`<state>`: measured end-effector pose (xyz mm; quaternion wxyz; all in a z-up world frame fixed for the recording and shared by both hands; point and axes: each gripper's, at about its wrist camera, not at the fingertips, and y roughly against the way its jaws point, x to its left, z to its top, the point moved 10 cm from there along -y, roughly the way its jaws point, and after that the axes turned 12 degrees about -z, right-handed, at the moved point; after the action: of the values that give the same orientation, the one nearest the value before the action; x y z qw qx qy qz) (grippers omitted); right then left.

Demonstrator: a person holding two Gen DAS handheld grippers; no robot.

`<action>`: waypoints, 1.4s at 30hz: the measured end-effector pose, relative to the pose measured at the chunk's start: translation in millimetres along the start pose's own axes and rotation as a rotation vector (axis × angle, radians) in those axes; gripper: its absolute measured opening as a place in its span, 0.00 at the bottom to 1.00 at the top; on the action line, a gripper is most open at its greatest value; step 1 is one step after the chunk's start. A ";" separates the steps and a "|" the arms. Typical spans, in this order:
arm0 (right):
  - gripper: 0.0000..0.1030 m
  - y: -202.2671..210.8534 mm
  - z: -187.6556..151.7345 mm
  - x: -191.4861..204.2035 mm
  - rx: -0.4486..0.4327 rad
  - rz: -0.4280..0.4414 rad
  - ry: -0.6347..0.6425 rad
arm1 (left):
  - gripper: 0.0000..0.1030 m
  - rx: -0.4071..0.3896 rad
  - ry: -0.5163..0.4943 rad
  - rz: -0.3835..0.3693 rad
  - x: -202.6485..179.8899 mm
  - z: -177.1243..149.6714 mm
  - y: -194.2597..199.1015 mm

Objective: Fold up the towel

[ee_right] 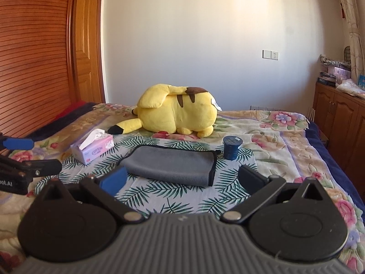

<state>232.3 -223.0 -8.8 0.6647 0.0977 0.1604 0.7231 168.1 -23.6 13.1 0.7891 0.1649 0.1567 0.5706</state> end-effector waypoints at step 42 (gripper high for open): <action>1.00 29.0 -87.5 8.5 0.048 -0.007 0.019 | 0.84 -0.018 0.045 0.048 -3.9 -84.0 22.1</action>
<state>173.5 -225.5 -80.3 0.6630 0.1060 0.1844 0.7178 111.6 -14.0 -52.3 0.7731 0.1484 0.1652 0.5942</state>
